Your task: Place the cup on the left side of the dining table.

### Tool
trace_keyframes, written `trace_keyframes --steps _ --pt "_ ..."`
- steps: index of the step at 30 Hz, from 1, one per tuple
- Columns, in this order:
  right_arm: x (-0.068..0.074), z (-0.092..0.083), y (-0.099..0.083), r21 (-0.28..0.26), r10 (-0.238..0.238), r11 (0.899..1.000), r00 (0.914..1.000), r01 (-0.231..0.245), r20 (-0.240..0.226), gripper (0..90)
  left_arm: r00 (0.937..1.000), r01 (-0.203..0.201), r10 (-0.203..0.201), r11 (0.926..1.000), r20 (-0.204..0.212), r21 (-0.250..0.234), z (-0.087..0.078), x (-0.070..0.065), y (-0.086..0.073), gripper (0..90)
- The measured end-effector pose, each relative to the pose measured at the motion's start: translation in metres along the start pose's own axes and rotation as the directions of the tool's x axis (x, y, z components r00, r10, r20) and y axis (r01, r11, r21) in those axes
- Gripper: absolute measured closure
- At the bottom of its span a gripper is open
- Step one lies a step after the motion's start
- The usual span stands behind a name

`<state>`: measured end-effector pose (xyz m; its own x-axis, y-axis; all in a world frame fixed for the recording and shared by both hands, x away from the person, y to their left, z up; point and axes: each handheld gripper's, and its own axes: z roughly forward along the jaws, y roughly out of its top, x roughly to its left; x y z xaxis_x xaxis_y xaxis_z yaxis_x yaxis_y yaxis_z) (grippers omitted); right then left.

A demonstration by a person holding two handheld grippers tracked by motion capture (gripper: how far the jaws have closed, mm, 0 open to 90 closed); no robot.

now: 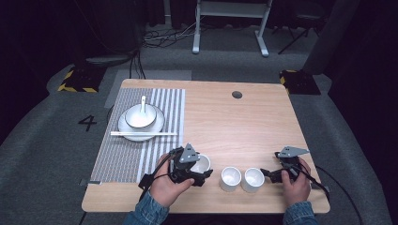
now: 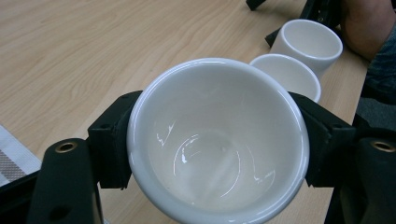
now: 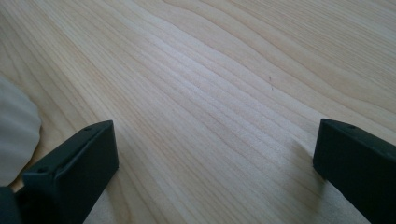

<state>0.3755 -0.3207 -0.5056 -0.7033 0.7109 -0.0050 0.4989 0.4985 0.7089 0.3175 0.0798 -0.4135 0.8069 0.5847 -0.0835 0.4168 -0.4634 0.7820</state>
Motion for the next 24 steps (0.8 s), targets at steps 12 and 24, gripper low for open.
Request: trace_keyframes --steps 12,24 --pt "0.000 0.000 0.000 0.000 0.000 1.000 1.0000 0.000 0.000 0.1 0.9928 0.036 -0.042 0.9975 -0.112 -0.061 -0.019 0.018 0.003 26.8" --pt "0.000 0.000 0.000 0.000 0.000 1.000 1.0000 0.000 0.000 0.1 0.9789 0.056 -0.074 0.9936 -0.190 -0.098 -0.034 0.038 0.005 26.8"
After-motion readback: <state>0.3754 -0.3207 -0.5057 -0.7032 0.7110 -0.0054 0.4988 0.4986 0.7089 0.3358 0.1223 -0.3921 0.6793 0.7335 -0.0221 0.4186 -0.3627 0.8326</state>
